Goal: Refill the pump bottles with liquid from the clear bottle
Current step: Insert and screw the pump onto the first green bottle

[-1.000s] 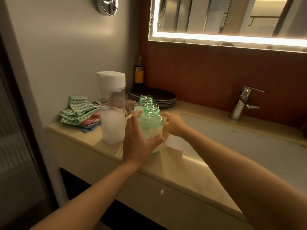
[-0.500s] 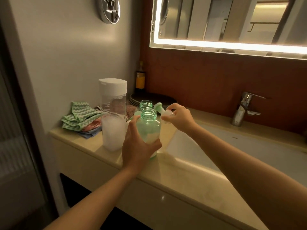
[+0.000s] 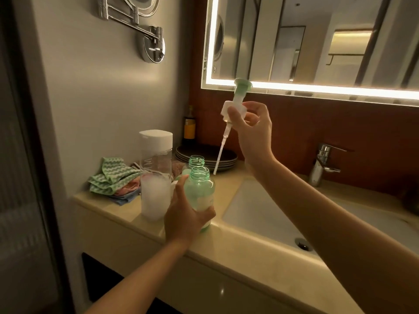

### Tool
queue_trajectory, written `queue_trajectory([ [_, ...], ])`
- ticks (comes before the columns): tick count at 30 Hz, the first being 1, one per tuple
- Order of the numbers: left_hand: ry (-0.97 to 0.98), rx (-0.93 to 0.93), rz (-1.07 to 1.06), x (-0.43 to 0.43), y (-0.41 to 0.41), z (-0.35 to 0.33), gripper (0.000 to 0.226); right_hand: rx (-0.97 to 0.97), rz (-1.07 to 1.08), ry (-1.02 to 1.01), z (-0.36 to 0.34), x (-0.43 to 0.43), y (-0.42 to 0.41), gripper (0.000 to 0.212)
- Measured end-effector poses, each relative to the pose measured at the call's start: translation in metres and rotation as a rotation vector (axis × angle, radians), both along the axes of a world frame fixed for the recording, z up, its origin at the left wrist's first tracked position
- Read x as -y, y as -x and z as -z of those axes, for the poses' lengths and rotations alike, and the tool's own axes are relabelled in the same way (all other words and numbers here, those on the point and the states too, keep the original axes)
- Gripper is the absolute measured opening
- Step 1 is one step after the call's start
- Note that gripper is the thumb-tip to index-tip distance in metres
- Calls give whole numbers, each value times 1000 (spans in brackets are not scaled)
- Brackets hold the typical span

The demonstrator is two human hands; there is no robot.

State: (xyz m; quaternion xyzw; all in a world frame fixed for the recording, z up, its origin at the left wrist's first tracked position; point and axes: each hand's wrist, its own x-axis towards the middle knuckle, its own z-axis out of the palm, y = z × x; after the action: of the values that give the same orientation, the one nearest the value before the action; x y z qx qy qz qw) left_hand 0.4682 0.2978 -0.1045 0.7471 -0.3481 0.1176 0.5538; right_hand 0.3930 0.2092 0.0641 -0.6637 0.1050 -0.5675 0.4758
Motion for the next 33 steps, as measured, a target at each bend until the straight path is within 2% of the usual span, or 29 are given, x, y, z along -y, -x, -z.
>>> queue_trajectory([
  [7, -6, 12, 3, 0, -2, 2, 93, 61, 26, -2, 25, -7, -12, 30],
  [13, -9, 17, 11, 0, -2, 3, 93, 141, 34, 15, 9, -8, -7, 31],
  [25, -26, 66, 18, -3, -1, 2, 100, -239, -68, 104, 83, -22, -20, 37],
  [33, -27, 41, 19, -3, 0, 2, 100, -252, -93, 140, 86, -24, -18, 38],
])
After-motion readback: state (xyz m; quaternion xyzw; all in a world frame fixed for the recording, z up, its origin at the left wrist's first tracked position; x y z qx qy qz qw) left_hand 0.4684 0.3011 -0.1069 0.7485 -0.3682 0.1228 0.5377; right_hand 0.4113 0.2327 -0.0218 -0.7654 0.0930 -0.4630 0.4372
